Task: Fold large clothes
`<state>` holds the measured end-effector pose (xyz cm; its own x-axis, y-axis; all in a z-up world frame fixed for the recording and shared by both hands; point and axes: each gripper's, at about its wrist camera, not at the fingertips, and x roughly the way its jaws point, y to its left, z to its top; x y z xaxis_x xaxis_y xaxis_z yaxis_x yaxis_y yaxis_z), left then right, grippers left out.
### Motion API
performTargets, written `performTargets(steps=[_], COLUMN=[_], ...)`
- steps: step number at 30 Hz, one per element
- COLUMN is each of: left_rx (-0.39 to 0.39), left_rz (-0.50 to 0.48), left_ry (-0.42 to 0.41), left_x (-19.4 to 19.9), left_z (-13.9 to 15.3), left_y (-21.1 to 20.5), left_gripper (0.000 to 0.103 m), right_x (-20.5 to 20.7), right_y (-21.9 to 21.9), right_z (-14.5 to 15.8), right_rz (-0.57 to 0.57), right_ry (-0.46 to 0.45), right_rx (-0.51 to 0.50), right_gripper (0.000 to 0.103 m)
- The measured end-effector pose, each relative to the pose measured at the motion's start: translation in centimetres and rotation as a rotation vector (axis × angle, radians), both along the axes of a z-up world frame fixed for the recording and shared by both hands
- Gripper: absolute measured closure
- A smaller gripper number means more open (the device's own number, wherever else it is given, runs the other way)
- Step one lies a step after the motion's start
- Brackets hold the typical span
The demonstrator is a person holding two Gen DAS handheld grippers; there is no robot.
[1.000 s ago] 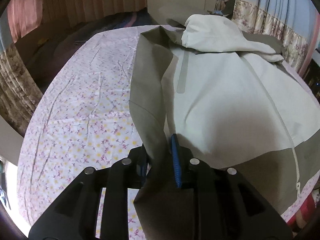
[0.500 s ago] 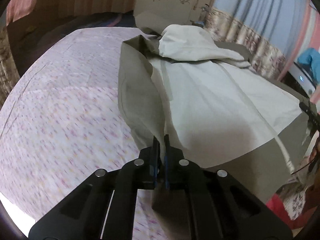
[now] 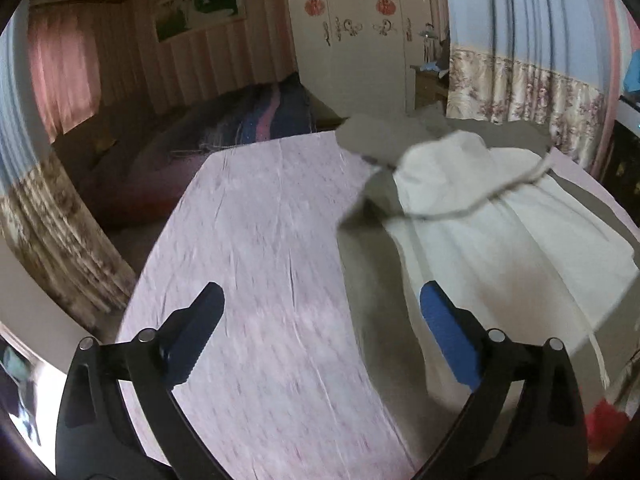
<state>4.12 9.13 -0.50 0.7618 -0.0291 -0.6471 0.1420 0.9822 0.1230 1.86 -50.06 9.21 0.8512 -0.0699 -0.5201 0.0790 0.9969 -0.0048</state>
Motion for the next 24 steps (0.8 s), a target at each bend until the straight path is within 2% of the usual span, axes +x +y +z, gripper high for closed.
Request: performTargets(steps=[3,8,10,12,14,16,18,20,21,22,23,24], left_rx=[-0.018,-0.017,-0.022,-0.043,-0.07,-0.092,-0.086,-0.078,-0.081,-0.086,-0.094,-0.103], left_rz=[-0.037,-0.112,-0.155,-0.163,-0.18,-0.192,-0.206,-0.212,-0.212,-0.209,-0.208,-0.212], left_ry=[-0.034,-0.01,0.033,0.061,0.091,0.12,0.13,0.14,0.149,0.155,0.162,0.171], left_x=[4.1,12.1,15.4,18.2,19.7,20.8,20.9,21.2,21.5,21.7,22.0,22.3], left_z=[2.2,4.3,3.8,2.7,1.4,-0.3,-1.6,-2.3,-2.7,-2.8,-3.0,-3.3], left_y=[-0.9,-4.0,-5.1,-6.0,-6.6,-7.3,-7.6,-7.7,-7.8,-7.5,-7.4,-7.4], left_gripper=[0.004,0.003,0.003,0.003,0.003,0.003,0.003,0.003,0.003,0.003,0.003,0.003], right_x=[4.8,14.5,19.0,22.8,26.2,28.4,30.5,31.7,31.9,32.4,32.8,32.8], right_y=[-0.1,-0.8,-0.8,-0.9,-0.8,-0.1,0.2,0.2,0.3,0.5,1.1,1.7], right_z=[2.9,6.7,6.5,4.9,1.3,-2.6,-5.7,-7.5,-8.0,-8.5,-8.8,-8.8], right_rz=[0.024,0.078,0.115,0.125,0.115,0.118,0.1,0.095,0.098,0.118,0.122,0.126], right_ry=[-0.043,-0.04,0.024,0.073,0.171,0.244,0.286,0.294,0.299,0.301,0.309,0.31], right_rx=[0.022,0.043,0.051,0.068,0.086,0.06,0.027,0.045,0.063,0.093,0.074,0.037], right_gripper=[0.028,0.028,0.023,0.023,0.023,0.023,0.023,0.023,0.028,0.052,0.068,0.096])
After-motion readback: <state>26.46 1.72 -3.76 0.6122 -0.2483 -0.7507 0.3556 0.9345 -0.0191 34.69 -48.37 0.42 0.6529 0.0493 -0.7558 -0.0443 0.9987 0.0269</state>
